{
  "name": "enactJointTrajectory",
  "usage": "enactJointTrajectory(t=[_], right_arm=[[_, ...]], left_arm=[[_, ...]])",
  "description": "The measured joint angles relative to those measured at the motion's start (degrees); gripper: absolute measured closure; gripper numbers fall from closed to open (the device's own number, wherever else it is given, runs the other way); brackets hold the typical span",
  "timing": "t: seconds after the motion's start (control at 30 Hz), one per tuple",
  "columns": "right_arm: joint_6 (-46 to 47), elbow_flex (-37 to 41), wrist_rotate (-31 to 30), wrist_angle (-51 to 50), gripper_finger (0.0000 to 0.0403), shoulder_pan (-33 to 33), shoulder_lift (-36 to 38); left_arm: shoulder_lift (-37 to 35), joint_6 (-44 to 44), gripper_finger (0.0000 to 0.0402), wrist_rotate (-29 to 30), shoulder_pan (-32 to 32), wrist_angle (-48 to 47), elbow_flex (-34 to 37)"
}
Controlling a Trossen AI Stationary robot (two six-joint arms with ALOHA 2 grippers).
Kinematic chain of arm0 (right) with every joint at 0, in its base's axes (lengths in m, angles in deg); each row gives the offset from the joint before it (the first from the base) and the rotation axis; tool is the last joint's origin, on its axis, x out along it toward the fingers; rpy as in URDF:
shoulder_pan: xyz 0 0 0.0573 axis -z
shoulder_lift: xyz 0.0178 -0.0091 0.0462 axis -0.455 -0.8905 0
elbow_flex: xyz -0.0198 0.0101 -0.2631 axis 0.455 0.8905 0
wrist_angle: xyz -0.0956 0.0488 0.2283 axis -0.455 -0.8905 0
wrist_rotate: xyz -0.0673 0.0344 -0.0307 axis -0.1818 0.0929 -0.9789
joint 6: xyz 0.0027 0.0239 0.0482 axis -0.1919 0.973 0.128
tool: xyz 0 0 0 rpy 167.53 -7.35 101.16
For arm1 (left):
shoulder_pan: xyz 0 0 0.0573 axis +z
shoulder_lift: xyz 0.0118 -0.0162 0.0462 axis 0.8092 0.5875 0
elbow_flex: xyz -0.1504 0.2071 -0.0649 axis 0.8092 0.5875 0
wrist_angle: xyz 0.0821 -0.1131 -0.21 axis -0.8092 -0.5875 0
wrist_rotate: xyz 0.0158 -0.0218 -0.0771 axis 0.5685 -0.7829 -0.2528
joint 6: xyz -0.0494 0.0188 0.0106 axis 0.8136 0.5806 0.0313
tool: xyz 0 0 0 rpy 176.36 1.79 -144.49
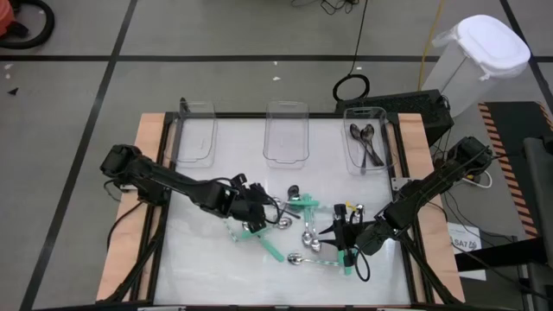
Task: Sort silverware by color (type)
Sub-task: Put the black spoon into the right transparent bin
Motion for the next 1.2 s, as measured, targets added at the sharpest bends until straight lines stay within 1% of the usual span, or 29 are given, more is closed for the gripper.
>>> enactJointTrajectory(t=[0.13, 0.3, 0.43, 0.53, 0.63, 0.73, 0.97, 1.1, 1.2], right_arm=[[0.00, 0.00, 0.00, 0.00, 0.0310, 0.00, 0.00], [0.02, 0.00, -0.39, 0.02, 0.0309, 0.00, 0.00], [-0.64, 0.00, -5.89, 0.04, 0.0310, -0.02, 0.00], [-3.23, 0.00, -6.23, 0.29, 0.0310, -0.03, -0.01], [-6.41, 0.00, -6.78, 0.44, 0.0309, -0.74, -0.06], [-11.47, 0.00, -9.41, 0.59, 0.0308, -2.38, -0.42], [-33.28, 0.00, -10.64, 6.55, 0.0292, -6.46, -0.42], [-40.79, 0.00, -10.74, 6.56, 0.0271, -7.13, -0.42], [-44.09, 0.00, -11.24, 6.53, 0.0249, -7.62, -0.42]], left_arm=[[0.00, 0.20, 0.0396, 1.05, -0.89, -2.44, -3.15], [-0.02, -0.50, 0.0396, 1.80, -2.25, -1.69, -4.26], [-0.02, 0.70, 0.0396, 1.81, -3.05, -1.51, -4.26], [-0.02, 2.65, 0.0395, 2.92, -3.66, -0.96, -4.26], [-0.02, 3.49, 0.0395, 4.41, -4.28, 1.69, -4.28], [-0.02, 1.97, 0.0395, 3.73, -4.59, 4.09, -4.28], [-0.04, 0.86, 0.0395, -4.56, -2.27, 6.17, -4.31], [-0.04, 1.70, 0.0395, -7.13, -1.14, 6.19, -4.31], [-0.04, 1.94, 0.0395, -8.05, -0.94, 7.39, -4.31]])
